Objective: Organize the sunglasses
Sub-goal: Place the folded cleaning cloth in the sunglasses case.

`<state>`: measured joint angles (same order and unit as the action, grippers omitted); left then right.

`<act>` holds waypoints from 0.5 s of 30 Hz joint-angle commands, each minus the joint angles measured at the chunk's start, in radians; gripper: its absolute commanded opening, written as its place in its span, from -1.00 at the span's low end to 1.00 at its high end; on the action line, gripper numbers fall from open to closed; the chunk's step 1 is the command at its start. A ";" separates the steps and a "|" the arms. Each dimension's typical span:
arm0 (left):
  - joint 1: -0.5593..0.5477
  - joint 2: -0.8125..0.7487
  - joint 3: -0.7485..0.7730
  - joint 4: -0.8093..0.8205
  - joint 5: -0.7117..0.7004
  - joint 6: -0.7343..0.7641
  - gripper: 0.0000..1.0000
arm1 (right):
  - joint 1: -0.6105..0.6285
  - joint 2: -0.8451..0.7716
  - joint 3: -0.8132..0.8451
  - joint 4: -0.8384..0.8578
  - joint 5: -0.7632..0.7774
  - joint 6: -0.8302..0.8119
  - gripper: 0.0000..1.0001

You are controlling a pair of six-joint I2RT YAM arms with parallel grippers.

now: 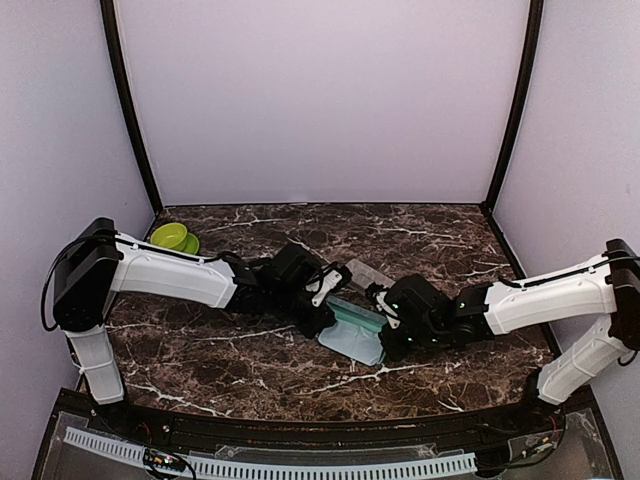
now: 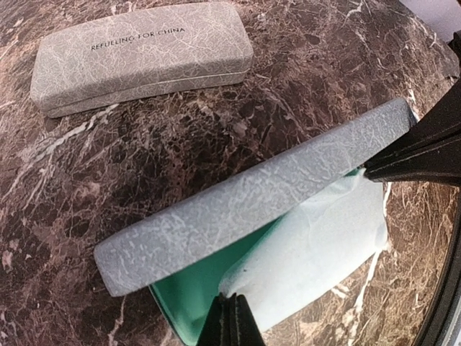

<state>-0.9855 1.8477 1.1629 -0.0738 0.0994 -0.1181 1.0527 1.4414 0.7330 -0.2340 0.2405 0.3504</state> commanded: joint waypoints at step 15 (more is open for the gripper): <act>0.005 0.015 -0.015 0.072 -0.007 -0.033 -1.00 | -0.005 0.035 0.011 0.027 0.038 0.023 -1.00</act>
<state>-0.9855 1.8549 1.1625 -0.0151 0.0956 -0.1432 1.0527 1.4631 0.7341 -0.2314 0.2508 0.3576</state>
